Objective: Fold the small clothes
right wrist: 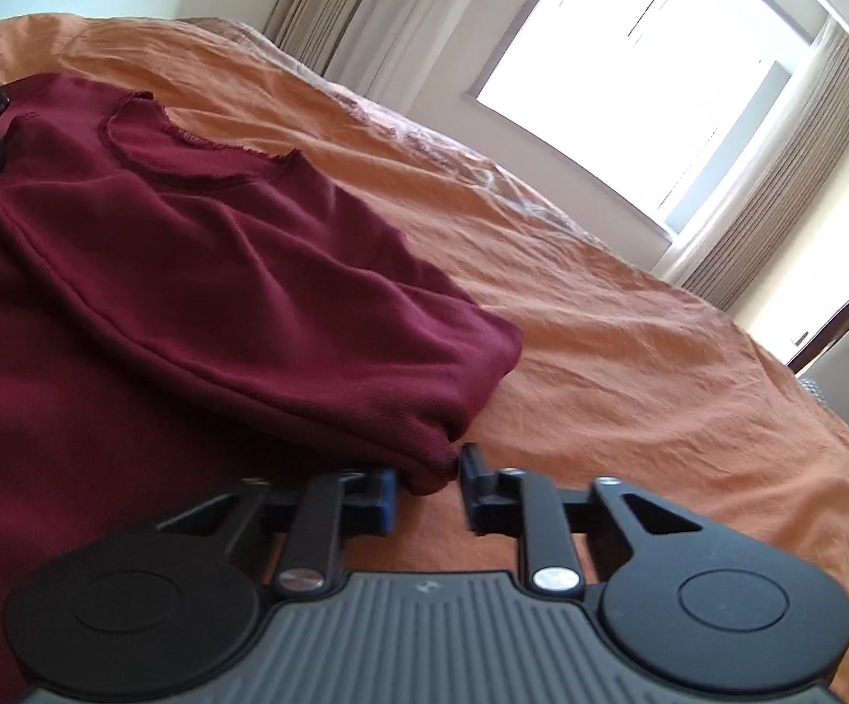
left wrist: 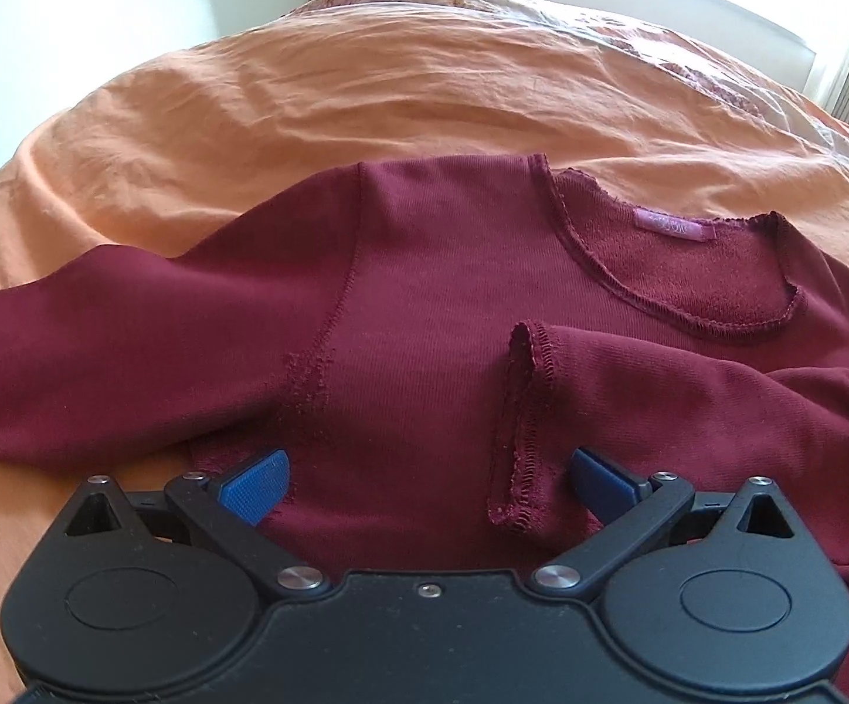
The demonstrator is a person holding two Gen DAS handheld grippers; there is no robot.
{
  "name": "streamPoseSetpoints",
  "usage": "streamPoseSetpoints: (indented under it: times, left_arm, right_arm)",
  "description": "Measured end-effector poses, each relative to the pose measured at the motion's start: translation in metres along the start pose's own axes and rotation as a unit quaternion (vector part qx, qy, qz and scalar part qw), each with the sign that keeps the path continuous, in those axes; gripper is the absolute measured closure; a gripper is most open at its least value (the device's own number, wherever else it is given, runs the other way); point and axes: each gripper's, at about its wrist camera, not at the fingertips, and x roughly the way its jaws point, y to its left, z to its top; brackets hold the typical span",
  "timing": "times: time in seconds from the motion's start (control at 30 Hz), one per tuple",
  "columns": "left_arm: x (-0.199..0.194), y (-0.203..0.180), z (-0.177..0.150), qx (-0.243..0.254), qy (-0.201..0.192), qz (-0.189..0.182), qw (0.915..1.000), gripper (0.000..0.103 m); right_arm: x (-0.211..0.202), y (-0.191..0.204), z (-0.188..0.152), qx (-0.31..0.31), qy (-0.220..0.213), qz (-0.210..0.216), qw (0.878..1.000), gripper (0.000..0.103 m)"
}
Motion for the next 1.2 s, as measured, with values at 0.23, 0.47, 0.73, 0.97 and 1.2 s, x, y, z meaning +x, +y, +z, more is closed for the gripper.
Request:
streamPoseSetpoints:
  times: [0.23,0.47,0.73,0.97,1.2]
  left_arm:
    - [0.003,-0.004,-0.001,0.008,0.0,0.005,1.0,0.001]
    - [0.008,-0.008,-0.005,0.01,0.004,0.005,0.9999,0.0]
    - [0.001,-0.003,-0.008,0.011,-0.001,-0.004,0.9999,0.001]
    - [0.002,-0.002,-0.018,0.013,-0.004,-0.002,0.9999,0.0]
    - [0.006,-0.002,-0.018,0.007,0.005,-0.001,1.0,0.0]
  right_arm:
    - [-0.016,-0.041,0.0,0.214,0.004,0.054,0.975,0.097]
    - [-0.004,-0.06,-0.043,0.463,0.07,0.077,0.88,0.098]
    - [-0.027,-0.06,-0.033,0.369,0.077,0.036,0.925,0.059]
    - [-0.041,-0.051,-0.02,0.322,0.057,-0.06,0.943,0.048]
    - [-0.039,-0.045,-0.013,0.339,0.015,-0.037,0.94,0.024]
